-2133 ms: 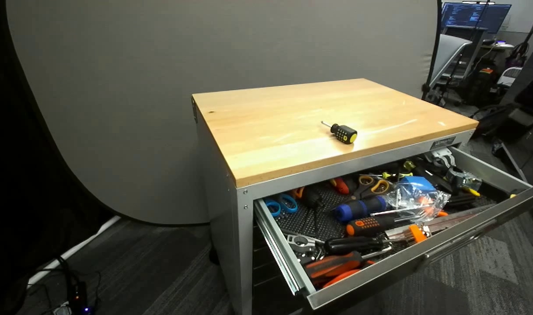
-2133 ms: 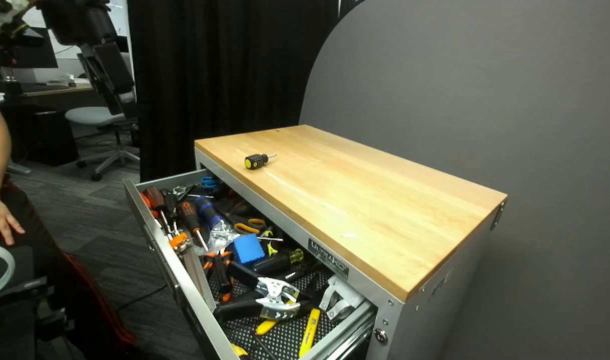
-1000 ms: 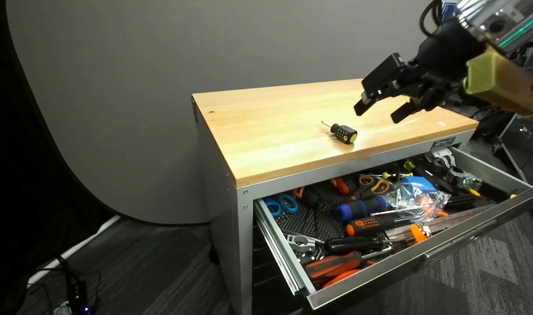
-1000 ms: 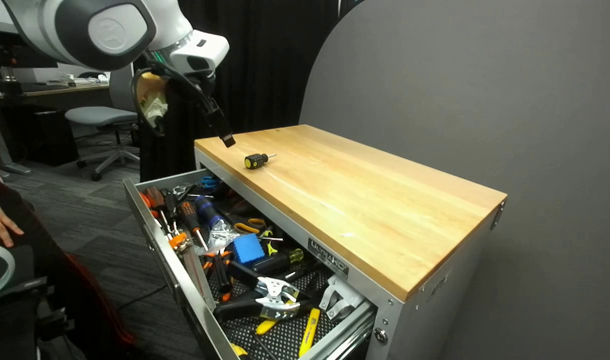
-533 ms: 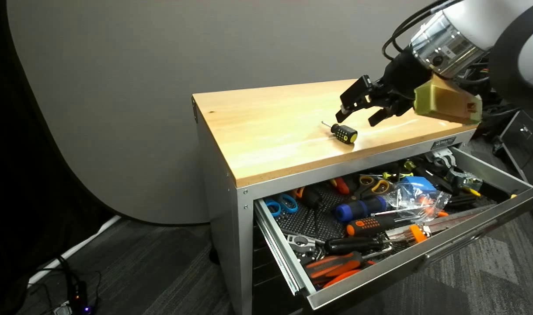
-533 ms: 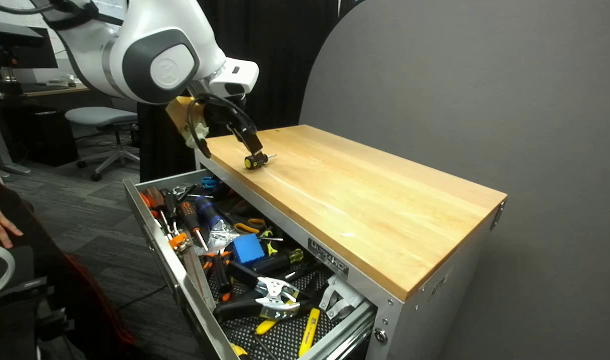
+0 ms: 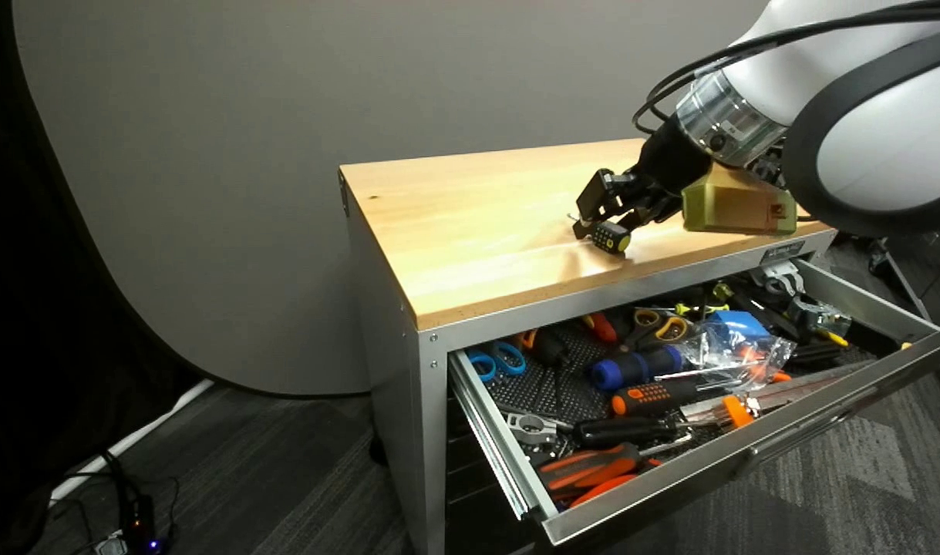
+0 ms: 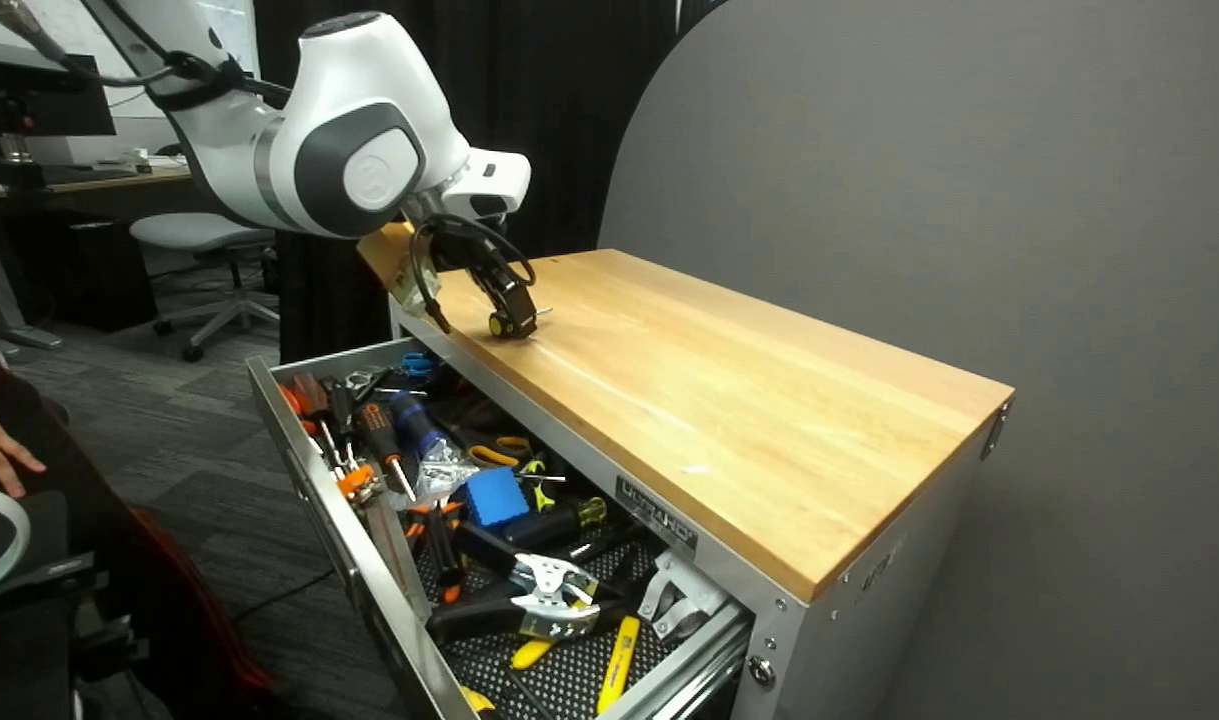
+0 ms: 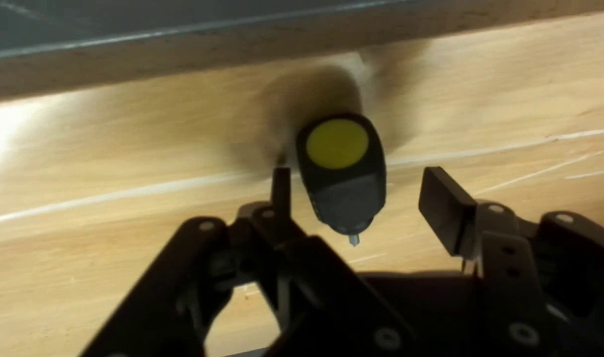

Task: Put the screwdriver in the drawer then close the drawer

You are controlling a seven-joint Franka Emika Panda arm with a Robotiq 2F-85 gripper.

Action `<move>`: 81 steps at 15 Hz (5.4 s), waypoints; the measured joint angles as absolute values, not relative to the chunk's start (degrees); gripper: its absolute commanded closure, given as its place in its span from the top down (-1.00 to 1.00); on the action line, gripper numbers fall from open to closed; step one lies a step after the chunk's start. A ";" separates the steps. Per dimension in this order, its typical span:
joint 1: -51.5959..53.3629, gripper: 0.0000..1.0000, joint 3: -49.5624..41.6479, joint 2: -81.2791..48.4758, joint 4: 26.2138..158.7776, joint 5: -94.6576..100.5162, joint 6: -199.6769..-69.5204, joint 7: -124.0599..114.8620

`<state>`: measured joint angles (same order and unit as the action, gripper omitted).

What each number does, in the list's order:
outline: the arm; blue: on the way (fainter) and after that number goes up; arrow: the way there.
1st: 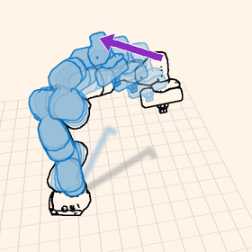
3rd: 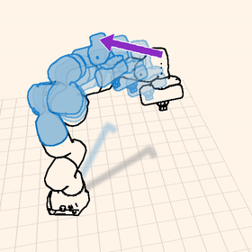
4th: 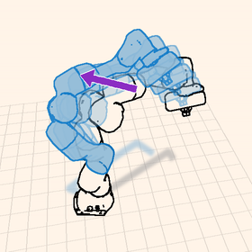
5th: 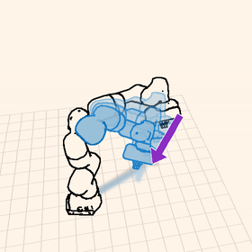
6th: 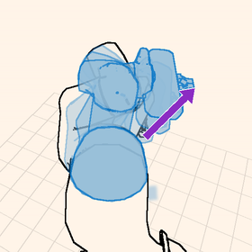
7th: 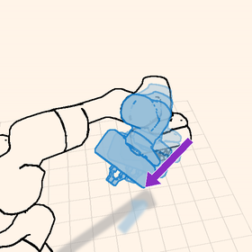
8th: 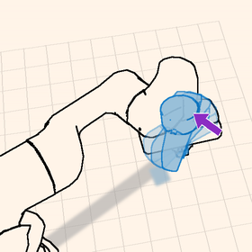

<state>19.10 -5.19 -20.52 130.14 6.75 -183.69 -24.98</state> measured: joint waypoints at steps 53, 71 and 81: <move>0.25 0.46 -0.66 1.54 151.98 16.18 -132.02 -12.75; 2.46 -0.99 -1.74 -6.00 154.24 24.14 -155.25 -43.91; 6.79 -0.99 -3.29 -11.11 145.93 26.98 -159.57 -55.12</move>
<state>6.79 -3.29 -11.11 145.93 26.98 -159.57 -55.12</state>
